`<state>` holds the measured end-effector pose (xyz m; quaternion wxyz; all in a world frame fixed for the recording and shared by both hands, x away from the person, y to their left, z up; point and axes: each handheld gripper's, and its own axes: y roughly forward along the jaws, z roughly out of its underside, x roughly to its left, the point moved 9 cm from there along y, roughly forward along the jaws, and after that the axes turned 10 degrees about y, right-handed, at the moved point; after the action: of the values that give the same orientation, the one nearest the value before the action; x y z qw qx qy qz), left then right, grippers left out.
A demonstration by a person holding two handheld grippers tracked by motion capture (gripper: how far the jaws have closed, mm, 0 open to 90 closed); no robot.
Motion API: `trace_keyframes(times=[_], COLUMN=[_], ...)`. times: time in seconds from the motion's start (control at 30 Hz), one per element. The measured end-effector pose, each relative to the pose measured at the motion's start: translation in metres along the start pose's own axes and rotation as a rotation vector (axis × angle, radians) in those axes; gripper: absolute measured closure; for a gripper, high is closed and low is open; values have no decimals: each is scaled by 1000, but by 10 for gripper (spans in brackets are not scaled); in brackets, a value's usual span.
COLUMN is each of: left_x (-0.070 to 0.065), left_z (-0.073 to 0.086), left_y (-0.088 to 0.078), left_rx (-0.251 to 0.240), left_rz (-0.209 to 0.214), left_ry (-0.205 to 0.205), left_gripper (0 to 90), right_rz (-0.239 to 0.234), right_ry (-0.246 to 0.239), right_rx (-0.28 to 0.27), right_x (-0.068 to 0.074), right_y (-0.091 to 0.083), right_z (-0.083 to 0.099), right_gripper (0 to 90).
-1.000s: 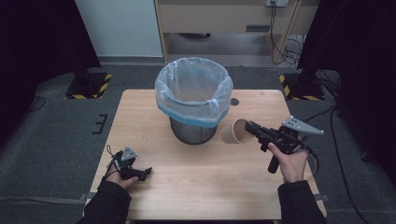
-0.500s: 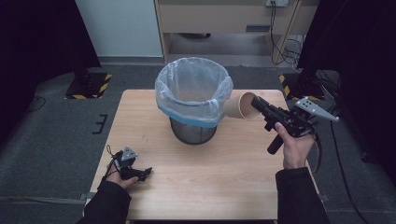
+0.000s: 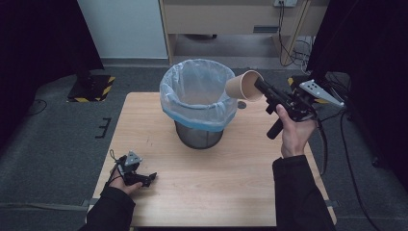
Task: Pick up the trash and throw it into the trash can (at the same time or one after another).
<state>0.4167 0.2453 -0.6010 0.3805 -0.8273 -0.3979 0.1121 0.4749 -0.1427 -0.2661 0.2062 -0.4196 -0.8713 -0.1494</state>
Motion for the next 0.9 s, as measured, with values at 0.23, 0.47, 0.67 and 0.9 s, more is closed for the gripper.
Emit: trace_keyframes(times=[0.23, 0.47, 0.67, 0.9], left_x=[0, 0, 0, 0], left_z=[0, 0, 0, 0], left_y=[0, 0, 0, 0], left_rx=[-1, -2, -2, -3], left_rz=[2, 1, 0, 2], left_ry=[1, 0, 1, 2], left_gripper=[0, 0, 0, 0], right_rz=[10, 18, 35, 84], right_ry=[-4, -3, 6, 11], right_rx=[1, 13, 29, 72], right_x=[2, 2, 2, -9], right_y=[22, 44, 67, 95], right_z=[1, 6, 14, 35], right_gripper=[832, 832, 829, 800])
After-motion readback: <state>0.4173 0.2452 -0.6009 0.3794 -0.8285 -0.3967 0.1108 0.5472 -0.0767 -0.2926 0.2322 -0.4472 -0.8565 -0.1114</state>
